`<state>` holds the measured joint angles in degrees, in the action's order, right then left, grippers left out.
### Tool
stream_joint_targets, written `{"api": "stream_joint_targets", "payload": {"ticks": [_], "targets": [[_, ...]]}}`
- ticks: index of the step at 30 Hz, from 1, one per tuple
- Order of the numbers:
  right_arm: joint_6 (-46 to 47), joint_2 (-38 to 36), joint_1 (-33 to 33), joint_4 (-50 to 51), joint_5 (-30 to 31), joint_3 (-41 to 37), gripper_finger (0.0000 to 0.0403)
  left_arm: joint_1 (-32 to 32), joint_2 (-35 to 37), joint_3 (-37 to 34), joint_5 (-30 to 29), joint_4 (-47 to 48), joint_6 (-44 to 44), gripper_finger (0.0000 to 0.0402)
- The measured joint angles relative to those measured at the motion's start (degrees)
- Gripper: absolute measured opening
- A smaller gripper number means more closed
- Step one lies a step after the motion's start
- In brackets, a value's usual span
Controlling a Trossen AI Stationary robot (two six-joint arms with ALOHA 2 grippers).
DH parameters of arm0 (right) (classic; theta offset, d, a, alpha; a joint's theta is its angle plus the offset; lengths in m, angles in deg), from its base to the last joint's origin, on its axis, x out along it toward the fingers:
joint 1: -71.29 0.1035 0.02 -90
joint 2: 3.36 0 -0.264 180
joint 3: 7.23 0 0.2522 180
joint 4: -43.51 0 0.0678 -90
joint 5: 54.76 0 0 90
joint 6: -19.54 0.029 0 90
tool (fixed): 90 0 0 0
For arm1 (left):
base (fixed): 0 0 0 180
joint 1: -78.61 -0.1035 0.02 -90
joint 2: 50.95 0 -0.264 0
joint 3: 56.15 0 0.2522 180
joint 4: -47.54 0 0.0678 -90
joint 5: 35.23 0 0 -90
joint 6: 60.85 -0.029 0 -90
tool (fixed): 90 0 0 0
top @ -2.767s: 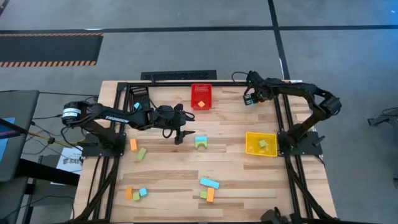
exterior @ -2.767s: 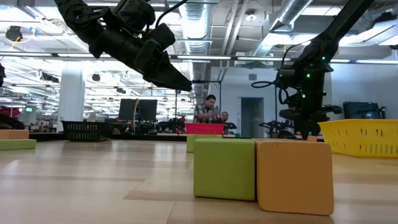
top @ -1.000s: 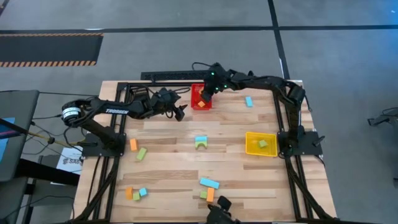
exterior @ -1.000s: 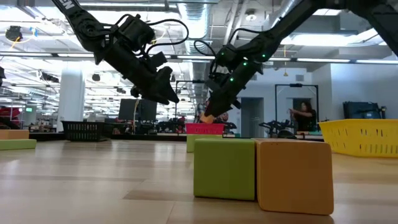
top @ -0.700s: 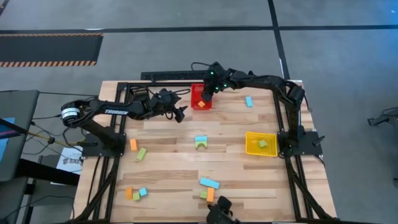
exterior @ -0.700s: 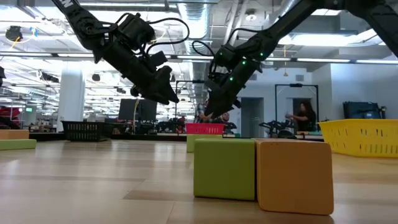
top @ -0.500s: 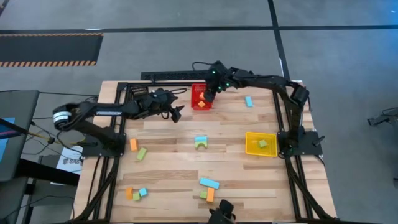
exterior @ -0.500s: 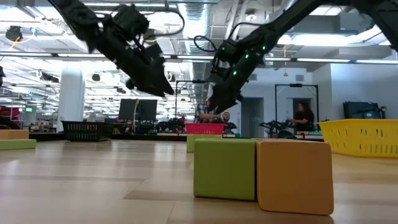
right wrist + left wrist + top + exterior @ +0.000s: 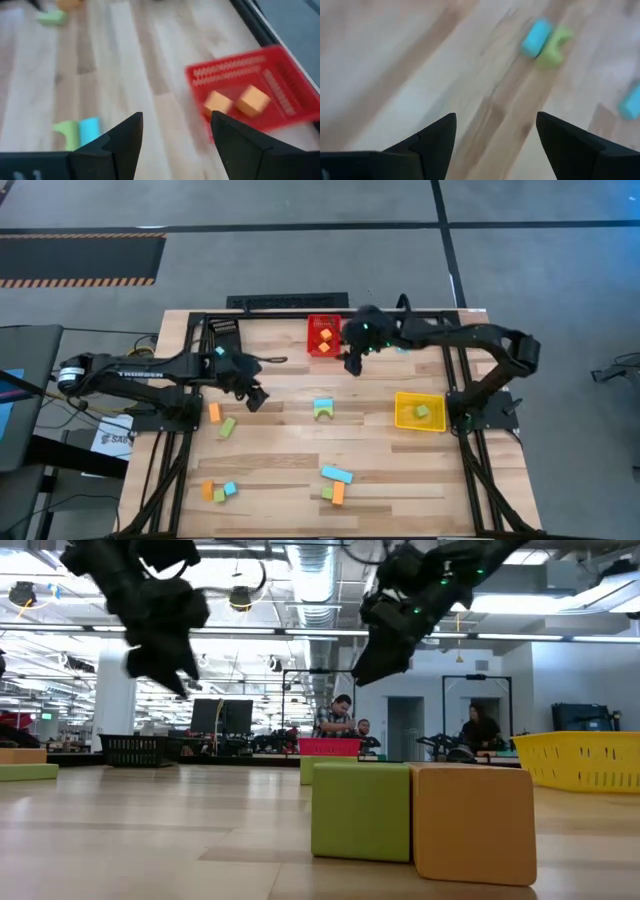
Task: Sort & place blocks by color
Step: Put the green block into the yellow bin
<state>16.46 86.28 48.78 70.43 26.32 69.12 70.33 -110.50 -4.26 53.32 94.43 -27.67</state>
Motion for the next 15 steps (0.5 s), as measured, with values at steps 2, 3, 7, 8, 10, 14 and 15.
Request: {"api": "stream_joint_targets", "payload": {"ticks": [2, 3, 7, 8, 10, 14, 15], "targets": [[0.57, -2.13, 1.5, -2.89, -0.03, -3.73, 0.0255, 0.86, -0.3, 0.0, -1.79, 6.09, 8.29, 0.0263], [1.04, -2.83, 2.19, -4.3, -0.02, -5.22, 0.0255, 0.85, -0.85, 0.0, -2.35, 9.12, 12.27, 0.0263], [1.96, -3.94, 3.81, -7.18, -0.03, -9.04, 0.0255, 0.53, -3.48, -0.04, -0.2, 18.48, 18.43, 0.0263], [1.97, -3.87, 4.04, -7.64, -0.02, -9.64, 0.0255, 0.72, -4.25, -0.06, 1.88, 19.21, 17.28, 0.0263], [2.0, -3.72, 4.26, -8.45, -0.01, -10.42, 0.0255, 1.62, -5.76, -0.04, 5.24, 18.95, 15.77, 0.0263], [2.18, -2.14, 3.99, -9.99, -0.01, -10.43, 0.0255, 4.26, -9.18, -0.04, 8.39, 19.45, 17.27, 0.0263], [2.2, -2.04, 3.87, -10.31, -0.01, -10.45, 0.0255, 5.08, -10.25, -0.04, 9.47, 20.31, 18.38, 0.0263]]}}
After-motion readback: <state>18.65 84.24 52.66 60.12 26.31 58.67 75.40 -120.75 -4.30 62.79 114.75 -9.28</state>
